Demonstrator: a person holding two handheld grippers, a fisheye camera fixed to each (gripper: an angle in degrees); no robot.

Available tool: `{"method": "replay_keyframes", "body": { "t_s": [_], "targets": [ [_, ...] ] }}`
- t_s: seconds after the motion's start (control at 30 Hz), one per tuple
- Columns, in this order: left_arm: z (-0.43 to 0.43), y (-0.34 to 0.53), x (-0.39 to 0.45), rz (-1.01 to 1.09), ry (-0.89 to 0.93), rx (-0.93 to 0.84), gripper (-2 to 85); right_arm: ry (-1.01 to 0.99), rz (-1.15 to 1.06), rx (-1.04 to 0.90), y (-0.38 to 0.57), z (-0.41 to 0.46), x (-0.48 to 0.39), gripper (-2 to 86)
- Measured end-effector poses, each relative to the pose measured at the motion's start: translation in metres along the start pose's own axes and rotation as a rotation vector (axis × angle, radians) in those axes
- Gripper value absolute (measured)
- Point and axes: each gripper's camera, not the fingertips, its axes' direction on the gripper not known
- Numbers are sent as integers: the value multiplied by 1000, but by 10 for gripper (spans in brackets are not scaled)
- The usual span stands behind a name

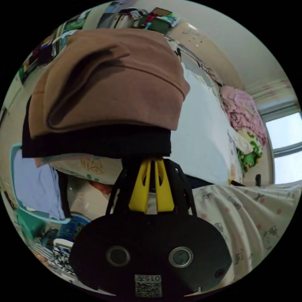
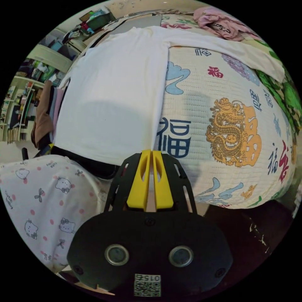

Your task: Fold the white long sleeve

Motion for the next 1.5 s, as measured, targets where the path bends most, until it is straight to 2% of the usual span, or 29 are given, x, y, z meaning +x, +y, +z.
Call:
{"method": "replay_keyframes", "body": {
  "t_s": [0.2, 0.3, 0.4, 0.47, 0.5, 0.57, 0.6, 0.67, 0.7, 0.77, 0.87, 0.97, 1.07, 1.27, 1.5],
  "targets": [
    [10, -2, 29, 152, -156, -46, 10, 55, -24, -5, 32, 18, -14, 23],
    [5, -5, 36, 200, -169, -64, 12, 9, 0, 22, 63, 13, -4, 46],
    [-8, -12, 36, 226, -127, -76, 13, -39, 105, 212, 98, -23, 17, 34],
    [-19, -13, 40, 316, -64, -104, 10, -102, 208, 559, 132, -84, 25, 9],
    [-28, -10, 45, 403, -12, -115, 8, -121, 216, 668, 142, -102, 23, 6],
    [-41, -4, 57, 517, 8, -117, 7, -147, 174, 1096, 187, -173, 0, -1],
    [-48, -2, 67, 587, -5, -114, 8, -146, 148, 1188, 199, -188, -8, -2],
    [-56, -7, 83, 647, -34, -93, 18, -187, 5, 1525, 249, -240, -44, -3],
    [-59, -15, 95, 664, -29, -80, 36, -210, -37, 1610, 262, -249, -51, -4],
    [-60, -29, 114, 687, 11, -50, 52, -305, -183, 1979, 318, -265, -79, -5],
    [-57, -49, 151, 757, 63, 21, 57, -426, -325, 2246, 366, -270, -102, -5],
    [-42, -63, 189, 806, 84, 31, 58, -541, -393, 2297, 392, -275, -103, -5],
    [-23, -72, 218, 810, 124, -3, 60, -646, -361, 2382, 410, -265, -86, -5],
    [1, -73, 252, 887, 73, -102, 62, -647, -367, 2414, 429, -263, -57, -4],
    [9, -99, 281, 850, 34, -146, 62, -618, -369, 2372, 416, -261, 0, 4]
  ]
}}
